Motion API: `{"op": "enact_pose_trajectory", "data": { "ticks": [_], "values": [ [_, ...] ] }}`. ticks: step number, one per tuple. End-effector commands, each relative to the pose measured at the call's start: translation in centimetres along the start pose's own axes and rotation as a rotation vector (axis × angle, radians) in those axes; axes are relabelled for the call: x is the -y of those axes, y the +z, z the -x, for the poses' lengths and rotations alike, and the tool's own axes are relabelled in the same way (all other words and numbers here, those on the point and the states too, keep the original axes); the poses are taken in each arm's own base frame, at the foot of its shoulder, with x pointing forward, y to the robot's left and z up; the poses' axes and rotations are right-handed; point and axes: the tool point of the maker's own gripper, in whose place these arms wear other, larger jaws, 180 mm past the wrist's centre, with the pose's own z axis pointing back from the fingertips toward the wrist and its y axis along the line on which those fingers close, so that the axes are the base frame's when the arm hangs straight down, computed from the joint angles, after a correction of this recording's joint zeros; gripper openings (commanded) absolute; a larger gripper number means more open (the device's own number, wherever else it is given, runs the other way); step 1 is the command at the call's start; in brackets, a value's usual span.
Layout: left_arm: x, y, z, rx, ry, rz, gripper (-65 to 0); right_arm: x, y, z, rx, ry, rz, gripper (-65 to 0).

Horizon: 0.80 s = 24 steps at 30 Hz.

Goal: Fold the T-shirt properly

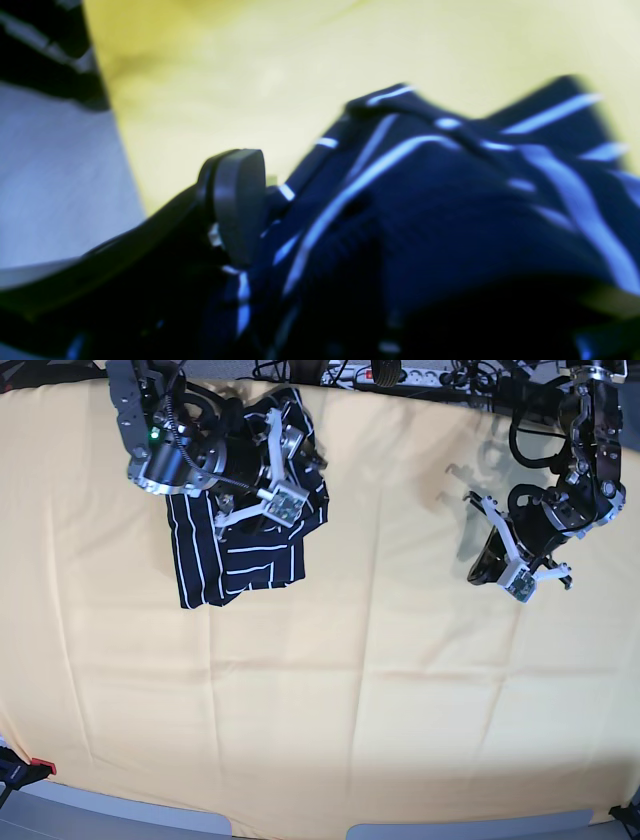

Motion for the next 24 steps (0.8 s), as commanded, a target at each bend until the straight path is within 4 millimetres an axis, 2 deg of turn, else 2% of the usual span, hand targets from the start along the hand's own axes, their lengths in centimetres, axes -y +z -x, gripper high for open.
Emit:
{"op": "enact_pose_trajectory", "data": {
  "ticks": [1, 4, 7, 12, 19, 24],
  "values": [
    [-0.4, 0.4, -1.4, 0.046, -0.017, -0.006, -65.0, 0.6, 1.0, -1.1, 0.050, 0.018, 0.030, -25.9],
    [-0.4, 0.4, -1.3, 0.042, -0.016, -0.007, -65.0, 1.6, 2.6, -1.5, 0.074, 0.009, 0.088, -25.9],
    [-0.4, 0.4, -1.4, 0.047, -0.017, -0.006, -65.0, 1.6, 3.7, -1.7, 0.107, -0.016, 0.101, -25.9],
    [-0.4, 0.4, -1.4, 0.047, -0.016, -0.006, -65.0, 2.8, 4.8, 0.0, 0.066, -0.043, 0.153, -25.9],
    [-0.4, 0.4, -1.4, 0.046, -0.016, -0.007, -65.0, 5.8, 7.2, 1.6, 0.027, -0.076, 0.277, -26.0],
    [-0.4, 0.4, -1.4, 0.047, -0.016, -0.006, -65.0, 6.5, 8.4, 3.1, -0.003, -0.114, 0.320, -26.0]
  ]
}}
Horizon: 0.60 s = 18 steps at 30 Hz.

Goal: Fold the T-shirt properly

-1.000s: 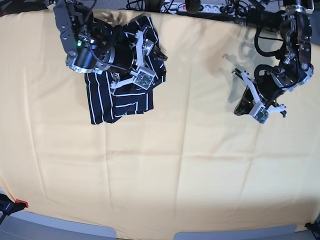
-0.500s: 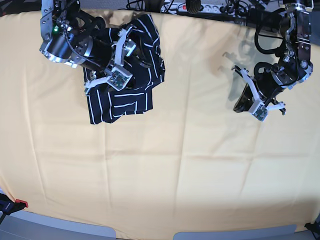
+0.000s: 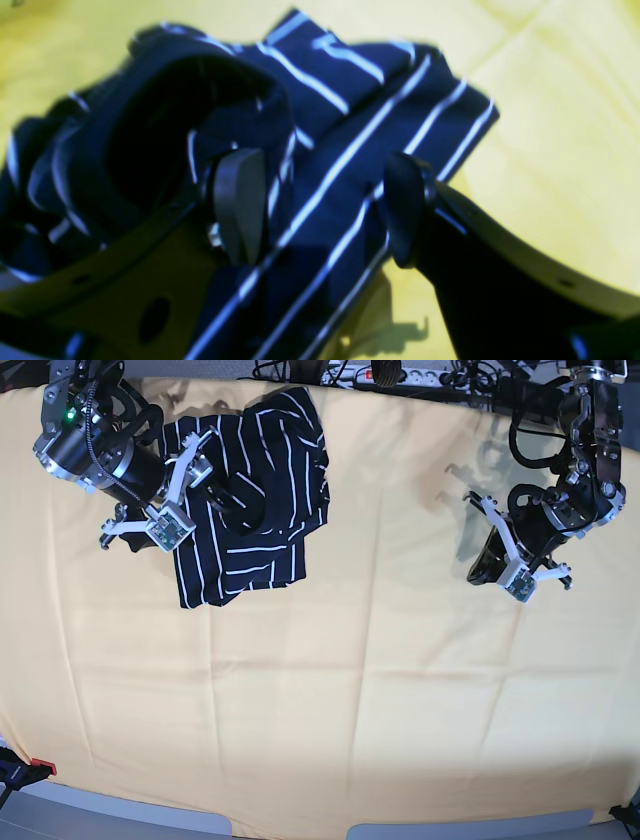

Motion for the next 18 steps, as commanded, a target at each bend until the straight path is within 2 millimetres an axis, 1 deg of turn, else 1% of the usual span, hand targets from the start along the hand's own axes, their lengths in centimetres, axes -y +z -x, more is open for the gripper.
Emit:
{"op": "enact_pose_trajectory", "data": {
  "ticks": [1, 3, 4, 6, 9, 10, 11, 13, 18],
  "values": [
    [-0.4, 0.4, -1.4, 0.048, -0.017, -0.007, -65.0, 0.1, 0.5, -0.9, 0.040, 0.007, 0.003, -26.0],
    [-0.4, 0.4, -1.5, 0.048, -0.016, -0.006, -65.0, -0.7, 0.5, -1.0, 0.059, -0.012, -0.034, -26.0],
    [-0.4, 0.4, -1.4, 0.048, -0.016, -0.006, -65.0, -1.4, 0.6, -1.3, 0.079, -0.013, -0.066, -26.0],
    [-0.4, 0.3, -1.5, 0.049, -0.014, -0.006, -65.0, -2.0, 0.6, -1.8, 0.106, -0.028, -0.097, -26.0],
    [-0.4, 0.3, -1.4, 0.049, -0.015, -0.006, -65.0, -1.9, 0.6, -2.5, 0.147, -0.031, -0.096, -26.1],
    [-0.4, 0.3, -1.5, 0.049, -0.015, -0.006, -65.0, -1.8, 0.6, -2.7, 0.163, -0.036, -0.095, -27.4],
    [-0.4, 0.3, -1.5, 0.049, -0.015, -0.006, -65.0, -1.8, 0.5, -2.8, 0.172, -0.041, -0.097, -30.6],
    [-0.4, 0.3, -1.5, 0.050, -0.014, -0.006, -65.0, -1.7, 0.1, -2.4, 0.168, -0.059, -0.104, -36.3],
    [-0.4, 0.3, -1.5, 0.049, -0.015, -0.006, -65.0, -2.0, -1.1, -1.1, 0.132, -0.099, -0.141, -36.7]
  ]
}}
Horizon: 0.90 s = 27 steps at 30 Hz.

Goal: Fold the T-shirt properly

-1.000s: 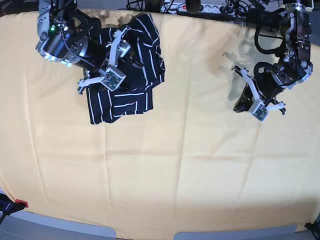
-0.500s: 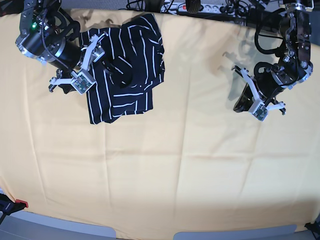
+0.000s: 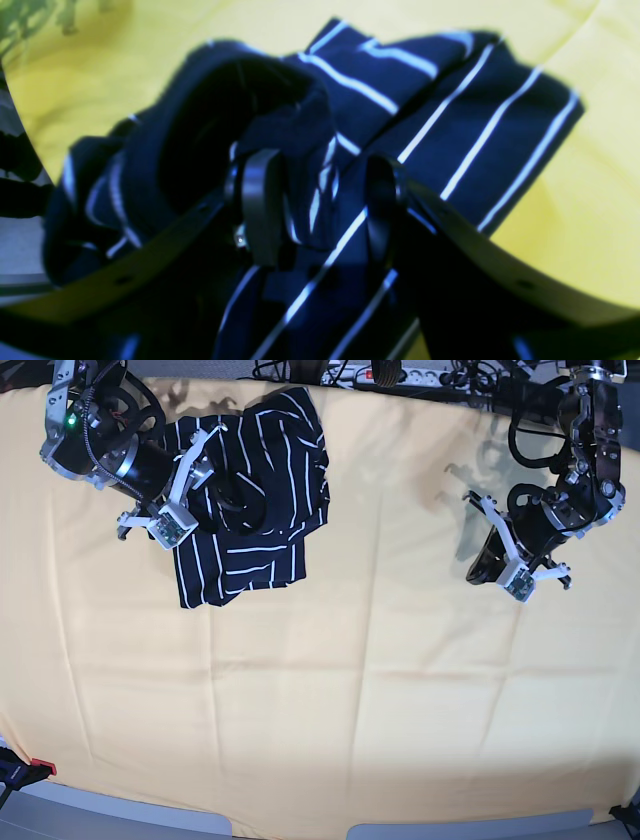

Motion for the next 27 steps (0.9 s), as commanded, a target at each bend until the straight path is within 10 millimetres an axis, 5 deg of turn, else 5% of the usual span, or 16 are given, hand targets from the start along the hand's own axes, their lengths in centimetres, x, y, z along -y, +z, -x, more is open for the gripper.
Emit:
{"op": "enact_pose_trajectory", "data": {
  "ticks": [1, 6, 10, 18, 27],
  "values": [
    [-0.4, 0.4, -1.4, 0.047, -0.016, -0.007, -65.0, -0.3, 0.1, -0.9, 0.036, 0.020, -0.015, -36.7],
    [-0.4, 0.4, -1.4, 0.047, -0.016, -0.007, -65.0, -2.0, -0.6, -1.0, 0.034, 0.032, -0.072, -39.6],
    [-0.4, 0.4, -1.5, 0.050, -0.014, -0.004, -65.0, -2.5, -1.0, -1.5, 0.045, 0.047, -0.094, -65.0],
    [-0.2, 0.4, -1.5, 0.051, -0.005, 0.004, -65.0, -1.3, -0.8, -7.0, 0.245, 0.110, -0.073, -65.0],
    [0.3, 0.4, -1.9, 0.074, 0.028, 0.034, -65.0, -5.6, -4.7, -9.6, 0.252, 0.268, -0.224, -65.0]
  ]
}}
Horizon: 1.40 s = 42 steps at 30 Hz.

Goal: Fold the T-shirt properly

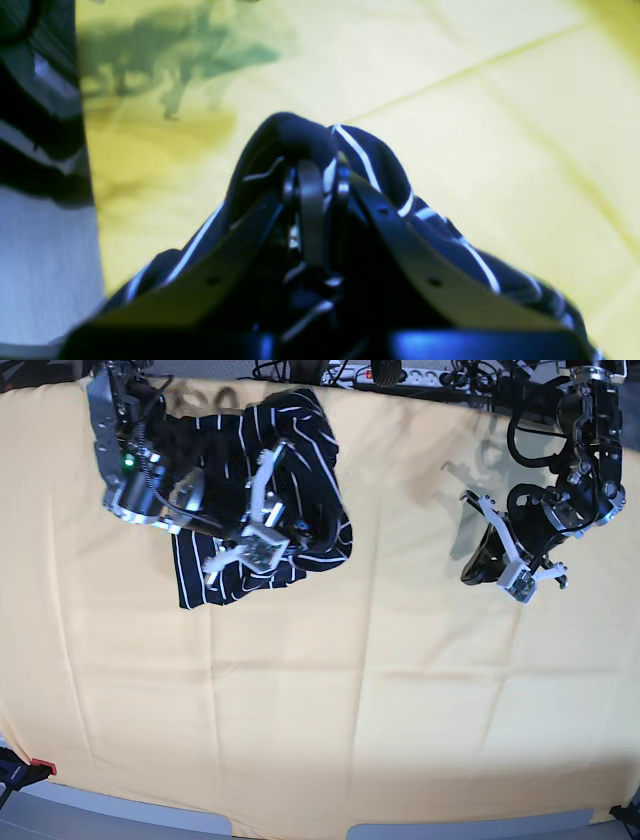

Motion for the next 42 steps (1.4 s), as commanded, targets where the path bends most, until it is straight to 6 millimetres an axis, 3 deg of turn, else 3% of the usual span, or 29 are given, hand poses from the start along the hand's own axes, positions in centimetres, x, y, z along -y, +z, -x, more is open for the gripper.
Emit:
{"op": "enact_pose_trajectory", "data": {
  "ticks": [1, 8, 10, 13, 15, 23, 26, 29, 31, 34, 35, 38, 42],
  "values": [
    [-0.3, 0.4, -1.3, 0.041, -0.015, -0.003, -65.0, 0.2, -0.4, -1.7, 0.057, 0.044, -0.008, -65.0],
    [0.1, 0.3, -0.7, 0.031, -0.001, 0.005, -65.0, 0.3, -5.5, -2.9, 0.046, 0.079, -0.077, -65.0],
    [0.3, 0.2, -0.8, 0.037, 0.005, 0.006, -65.0, 0.7, -6.7, -3.4, 0.045, 0.074, -0.091, -55.1],
    [0.3, 0.2, -0.7, 0.036, 0.008, 0.007, -65.0, 1.2, -8.1, -4.2, 0.033, 0.079, -0.099, -31.3],
    [0.4, 0.2, -0.7, 0.035, 0.008, 0.008, -65.0, 1.1, -8.5, -4.8, 0.020, 0.092, -0.106, -25.5],
    [0.6, 0.2, -0.9, 0.047, -0.006, 0.024, -65.0, 0.6, -6.5, -6.4, -0.041, 0.165, -0.119, -25.8],
    [2.5, 0.4, -0.9, 0.054, -0.082, 0.123, -65.0, 1.3, -5.5, -5.5, -0.068, 0.190, -0.081, -25.8],
    [4.7, 1.0, -1.9, 0.112, -0.082, 0.251, -65.0, 3.7, -4.4, -3.9, -0.123, 0.190, -0.007, -26.5],
    [5.6, 1.3, -2.7, 0.153, -0.026, 0.304, -65.0, 6.1, -3.4, -3.3, -0.140, 0.179, 0.082, -34.2],
    [6.5, 1.4, -3.1, 0.171, 0.007, 0.349, -65.0, 9.9, -1.2, -2.4, -0.162, 0.180, 0.211, -61.0],
    [7.0, 1.2, -2.9, 0.164, 0.008, 0.363, -65.0, 11.2, -0.3, -2.2, -0.160, 0.181, 0.251, -65.0],
    [9.5, 0.7, -2.2, 0.137, 0.010, 0.442, -65.0, 14.2, 1.4, -1.4, -0.126, 0.149, 0.317, -65.0],
    [14.5, 0.0, 0.1, 0.048, -0.016, 0.581, -65.0, 15.6, 1.1, 1.9, -0.199, 0.107, 0.281, -65.0]
  ]
}}
